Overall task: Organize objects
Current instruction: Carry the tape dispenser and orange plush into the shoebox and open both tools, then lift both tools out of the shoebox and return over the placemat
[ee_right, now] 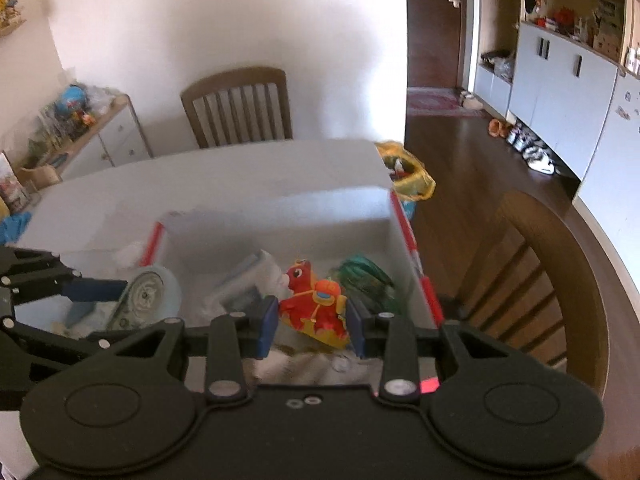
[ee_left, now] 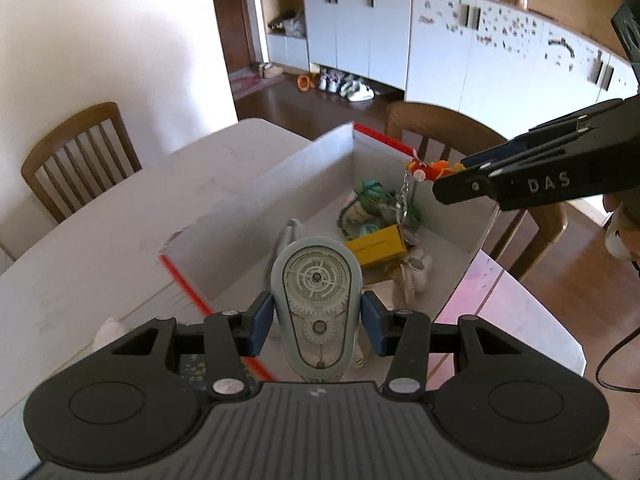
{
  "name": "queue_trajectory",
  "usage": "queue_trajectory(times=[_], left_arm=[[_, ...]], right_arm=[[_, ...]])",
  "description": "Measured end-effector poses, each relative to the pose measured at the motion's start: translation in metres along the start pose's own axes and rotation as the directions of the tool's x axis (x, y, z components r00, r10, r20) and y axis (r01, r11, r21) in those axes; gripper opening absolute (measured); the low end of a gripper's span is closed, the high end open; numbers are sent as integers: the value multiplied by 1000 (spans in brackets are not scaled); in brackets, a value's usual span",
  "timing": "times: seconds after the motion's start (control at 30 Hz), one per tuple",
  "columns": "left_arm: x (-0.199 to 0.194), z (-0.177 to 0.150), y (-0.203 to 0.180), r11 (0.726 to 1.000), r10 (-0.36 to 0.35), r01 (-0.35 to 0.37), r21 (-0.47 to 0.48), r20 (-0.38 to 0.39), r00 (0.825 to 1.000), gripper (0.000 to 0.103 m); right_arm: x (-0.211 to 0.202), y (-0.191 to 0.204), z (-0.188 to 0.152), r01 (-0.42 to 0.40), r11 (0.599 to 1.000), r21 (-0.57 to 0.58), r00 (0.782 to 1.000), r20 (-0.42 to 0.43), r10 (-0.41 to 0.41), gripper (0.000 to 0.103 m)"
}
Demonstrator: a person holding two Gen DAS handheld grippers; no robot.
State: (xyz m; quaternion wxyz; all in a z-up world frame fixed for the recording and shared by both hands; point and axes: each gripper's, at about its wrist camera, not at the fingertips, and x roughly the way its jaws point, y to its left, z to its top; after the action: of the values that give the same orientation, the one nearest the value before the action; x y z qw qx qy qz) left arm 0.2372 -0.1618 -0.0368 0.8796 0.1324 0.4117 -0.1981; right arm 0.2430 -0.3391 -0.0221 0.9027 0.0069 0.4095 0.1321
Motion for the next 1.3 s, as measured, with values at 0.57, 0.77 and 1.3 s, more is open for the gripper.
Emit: queue_trajectory(times=[0.57,0.77,1.3], left_arm=[[86,29,-28,999,31,-26,31,-157,987,47],[107,26,-29,999,44,-37,35,-218,975,47],[114,23,-18,1000,7,-13,-26,-218,976,50]], right_arm=[[63,-19,-24,-5,997,-76,987,-161,-7,36],[67,-21,-25,-26,996,-88,985,-173,10,36],[41,-25,-19,-80,995,-54,989,-130,72,49]])
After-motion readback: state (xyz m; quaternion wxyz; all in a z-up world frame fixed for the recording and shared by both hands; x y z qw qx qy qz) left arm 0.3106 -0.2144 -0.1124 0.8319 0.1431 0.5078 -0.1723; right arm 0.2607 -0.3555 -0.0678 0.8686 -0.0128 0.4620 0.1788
